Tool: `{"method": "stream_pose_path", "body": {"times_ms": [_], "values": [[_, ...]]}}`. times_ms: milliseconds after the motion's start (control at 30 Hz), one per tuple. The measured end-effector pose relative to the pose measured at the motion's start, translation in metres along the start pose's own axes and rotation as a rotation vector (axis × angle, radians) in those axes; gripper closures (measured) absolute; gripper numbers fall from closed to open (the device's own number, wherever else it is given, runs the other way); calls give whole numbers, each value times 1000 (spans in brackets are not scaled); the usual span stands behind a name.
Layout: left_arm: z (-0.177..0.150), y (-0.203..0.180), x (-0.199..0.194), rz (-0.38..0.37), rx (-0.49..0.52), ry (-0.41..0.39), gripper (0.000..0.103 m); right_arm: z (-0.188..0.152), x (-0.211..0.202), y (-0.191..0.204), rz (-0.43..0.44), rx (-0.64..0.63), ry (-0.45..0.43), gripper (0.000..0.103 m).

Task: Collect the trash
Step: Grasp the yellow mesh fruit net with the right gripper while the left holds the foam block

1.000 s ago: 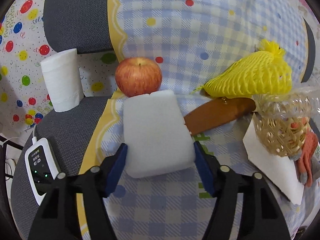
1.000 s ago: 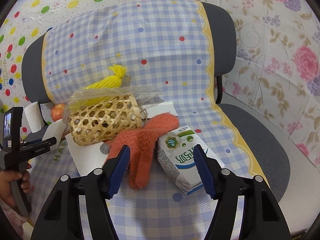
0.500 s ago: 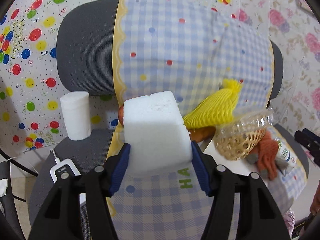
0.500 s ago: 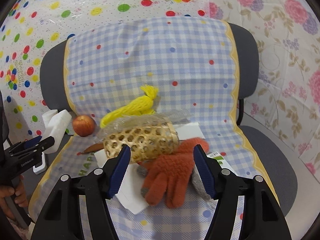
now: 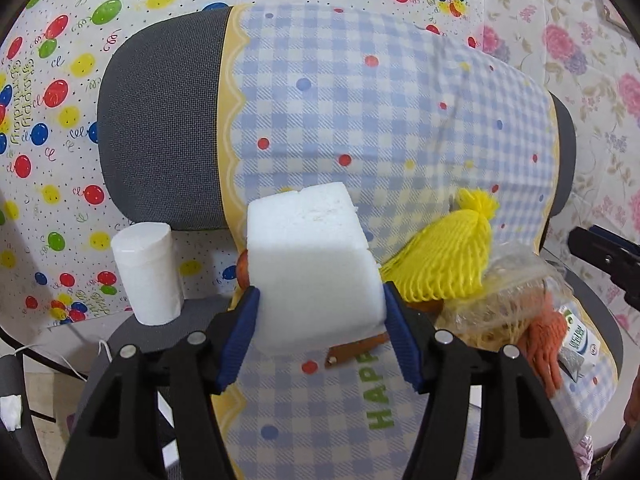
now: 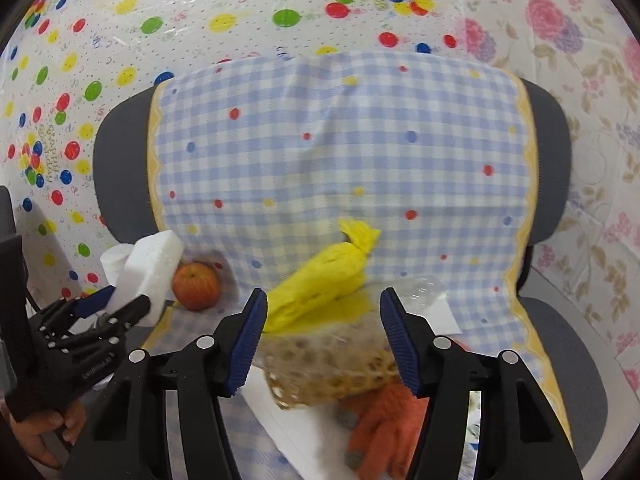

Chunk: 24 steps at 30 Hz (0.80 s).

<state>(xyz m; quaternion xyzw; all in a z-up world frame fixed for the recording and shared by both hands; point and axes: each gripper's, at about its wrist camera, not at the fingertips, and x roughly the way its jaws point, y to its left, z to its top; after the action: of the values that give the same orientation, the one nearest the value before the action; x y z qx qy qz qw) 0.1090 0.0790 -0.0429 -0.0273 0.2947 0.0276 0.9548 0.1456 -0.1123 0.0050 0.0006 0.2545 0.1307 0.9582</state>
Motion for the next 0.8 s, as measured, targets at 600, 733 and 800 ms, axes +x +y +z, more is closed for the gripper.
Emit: {"method": "stream_pose_path", "body": {"times_ms": [600,733,800], "values": [[-15,22,22,-29,-42,55,42,-13,94,68,-119,-222,205,84],[-13,21,21,-26,-37,50,42,-3,87,58,-99,-191,155,97],[-9,19,19,-22,-29,42,42,9,78,49,-77,-160,108,98]]}}
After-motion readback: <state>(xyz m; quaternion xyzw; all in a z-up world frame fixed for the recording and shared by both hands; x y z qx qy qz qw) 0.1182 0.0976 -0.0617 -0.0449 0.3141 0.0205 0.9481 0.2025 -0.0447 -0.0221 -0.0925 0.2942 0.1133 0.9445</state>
